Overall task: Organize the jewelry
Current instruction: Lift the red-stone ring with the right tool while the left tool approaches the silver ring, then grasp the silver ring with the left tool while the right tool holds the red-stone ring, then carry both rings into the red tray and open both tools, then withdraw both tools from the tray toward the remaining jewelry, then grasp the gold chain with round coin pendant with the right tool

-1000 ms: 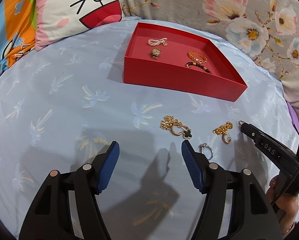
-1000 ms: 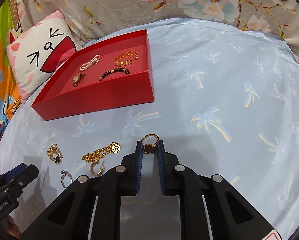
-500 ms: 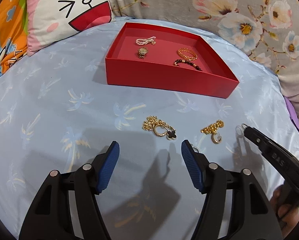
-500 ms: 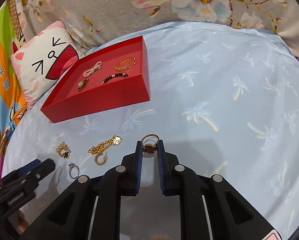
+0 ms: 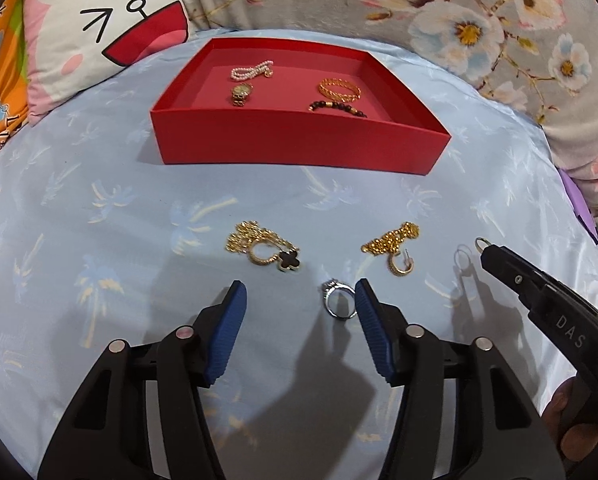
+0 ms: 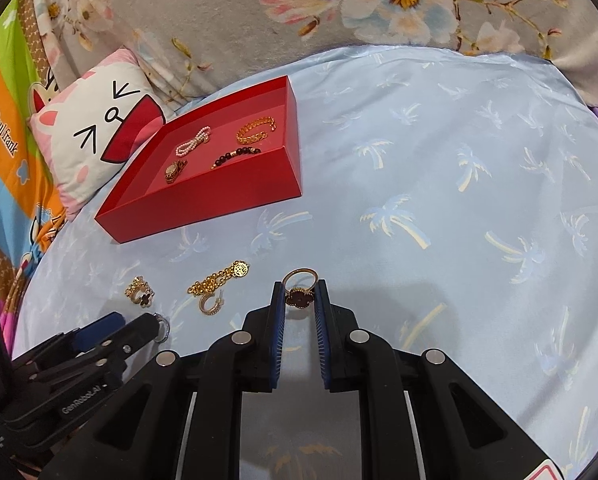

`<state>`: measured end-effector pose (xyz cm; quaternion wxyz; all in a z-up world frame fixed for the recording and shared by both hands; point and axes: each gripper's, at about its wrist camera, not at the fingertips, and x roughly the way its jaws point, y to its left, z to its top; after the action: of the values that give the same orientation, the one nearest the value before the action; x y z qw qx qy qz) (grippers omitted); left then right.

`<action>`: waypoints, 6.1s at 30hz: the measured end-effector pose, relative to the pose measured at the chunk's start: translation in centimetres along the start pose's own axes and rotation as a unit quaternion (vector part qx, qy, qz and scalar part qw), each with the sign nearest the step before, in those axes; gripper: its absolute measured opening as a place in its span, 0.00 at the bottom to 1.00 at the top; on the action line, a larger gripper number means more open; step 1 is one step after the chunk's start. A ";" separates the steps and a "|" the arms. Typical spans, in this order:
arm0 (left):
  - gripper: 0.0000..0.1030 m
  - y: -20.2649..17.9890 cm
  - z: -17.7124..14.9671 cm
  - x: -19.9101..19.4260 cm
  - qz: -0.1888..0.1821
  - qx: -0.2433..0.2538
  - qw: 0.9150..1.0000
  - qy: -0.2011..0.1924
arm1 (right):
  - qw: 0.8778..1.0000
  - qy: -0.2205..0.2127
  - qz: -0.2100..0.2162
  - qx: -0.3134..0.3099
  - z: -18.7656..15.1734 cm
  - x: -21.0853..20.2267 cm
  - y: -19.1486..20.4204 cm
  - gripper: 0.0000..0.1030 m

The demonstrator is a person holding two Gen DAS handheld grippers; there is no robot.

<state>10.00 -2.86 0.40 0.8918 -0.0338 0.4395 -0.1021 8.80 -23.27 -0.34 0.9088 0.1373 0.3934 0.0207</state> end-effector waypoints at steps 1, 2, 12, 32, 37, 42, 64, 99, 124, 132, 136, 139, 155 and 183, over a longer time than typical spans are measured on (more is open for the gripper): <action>0.52 -0.2 0.0 0.0 -0.002 0.001 1.000 0.000 | 1.000 0.000 0.000 0.001 -0.1 -0.1 0.0 0.13; 0.52 -0.3 0.0 0.1 -0.005 0.001 1.000 0.001 | 1.000 0.000 0.001 0.002 -0.1 -0.1 -0.1 0.13; 0.27 -1.6 -0.8 0.2 0.048 0.041 0.998 -0.025 | 1.000 0.000 0.005 -0.002 -0.4 -0.2 0.0 0.13; 0.23 1.0 -0.4 -1.2 0.008 0.008 0.999 -0.030 | 1.000 -0.005 0.013 -0.001 -0.3 -0.8 0.3 0.13; 0.30 0.3 -0.5 -0.3 0.022 0.018 0.999 -0.025 | 1.000 -0.004 0.014 -0.006 -0.3 -0.8 0.6 0.13; 0.19 0.0 -0.9 -0.2 0.025 0.027 0.999 -0.029 | 1.000 -0.002 0.014 -0.008 -0.4 -0.7 0.8 0.13; 0.19 2.0 6.4 -8.1 -0.023 0.011 0.995 -0.101 | 0.995 -0.050 0.072 -0.050 5.0 -4.8 4.8 0.13; 0.28 8.5 22.2 9.6 0.015 -0.043 0.999 -0.024 | 0.993 0.047 0.089 -0.058 18.5 16.6 11.0 0.23; 0.42 7.2 7.0 -3.9 0.026 -0.040 0.997 -0.061 | 0.997 -0.015 0.060 -0.051 2.5 -3.7 4.3 0.27; 0.43 5.5 1.4 -3.7 0.028 -0.042 0.998 -0.039 | 0.997 0.022 0.060 -0.044 -1.8 -3.4 3.9 0.27; 0.43 5.3 0.1 -3.1 0.025 -0.046 0.998 -0.030 | 0.996 0.025 0.061 -0.054 -1.6 -2.3 4.7 0.27; 0.43 5.6 -0.2 -2.7 0.025 -0.051 0.998 -0.026 | 0.996 0.030 0.060 -0.058 -0.7 -0.8 5.1 0.27; 0.43 7.6 0.2 -1.9 0.030 -0.067 0.997 -0.023 | 0.995 0.056 0.060 -0.056 1.2 4.7 6.2 0.27; 0.43 5.4 2.0 0.3 0.012 -0.028 1.000 -0.005 | 0.996 0.013 0.063 -0.067 2.1 1.9 6.5 0.00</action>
<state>12.57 2.25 0.54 0.8940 -0.0538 0.4378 -0.0785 12.04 -17.22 1.44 0.9077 0.1005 0.3934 0.1062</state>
